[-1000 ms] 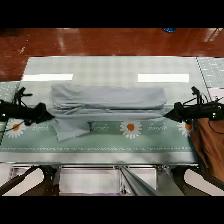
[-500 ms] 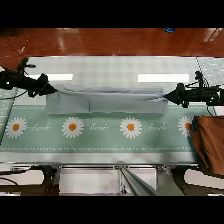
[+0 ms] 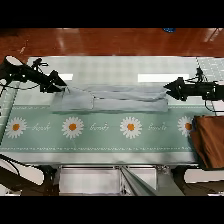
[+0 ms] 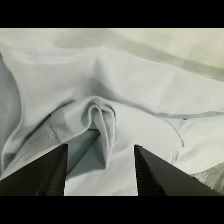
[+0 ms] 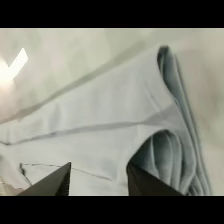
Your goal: Fold the shirts.
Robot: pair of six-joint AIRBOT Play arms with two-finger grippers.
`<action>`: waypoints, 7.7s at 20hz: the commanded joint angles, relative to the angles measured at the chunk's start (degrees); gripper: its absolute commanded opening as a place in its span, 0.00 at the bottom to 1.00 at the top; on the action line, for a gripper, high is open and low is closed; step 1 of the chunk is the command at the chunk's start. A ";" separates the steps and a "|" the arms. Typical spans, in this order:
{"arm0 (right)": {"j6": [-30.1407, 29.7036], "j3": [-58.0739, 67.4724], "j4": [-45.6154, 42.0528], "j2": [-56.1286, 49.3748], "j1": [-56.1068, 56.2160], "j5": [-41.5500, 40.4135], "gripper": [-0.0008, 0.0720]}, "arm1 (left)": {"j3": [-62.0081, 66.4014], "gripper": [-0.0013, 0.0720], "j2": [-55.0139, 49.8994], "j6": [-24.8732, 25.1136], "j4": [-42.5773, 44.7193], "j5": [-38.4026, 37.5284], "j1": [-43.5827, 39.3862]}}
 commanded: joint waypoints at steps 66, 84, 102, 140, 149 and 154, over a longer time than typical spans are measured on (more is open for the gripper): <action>14.32 6.69 -15.89 20.24 44.22 -12.81 0.05 | 5.92 0.04 36.22 -3.15 22.14 5.97 -21.57; 16.02 27.08 -13.97 -0.24 43.63 7.06 0.58 | -45.16 0.04 59.91 -4.72 15.45 25.66 -16.31; 13.20 -35.63 5.35 23.28 35.54 -30.80 0.58 | -44.68 0.04 57.64 -4.72 12.31 23.74 -13.97; 30.14 33.22 -47.50 31.69 -15.93 43.32 0.04 | -44.68 0.04 57.00 -4.50 10.97 24.92 -19.61; 29.00 -9.46 -75.21 55.32 -40.00 42.21 0.37 | -44.68 0.04 56.98 -4.48 10.97 27.41 -23.32; 27.23 -11.50 -72.76 51.78 -36.65 36.39 0.55 | -43.41 0.04 56.22 -4.44 11.02 32.68 -23.10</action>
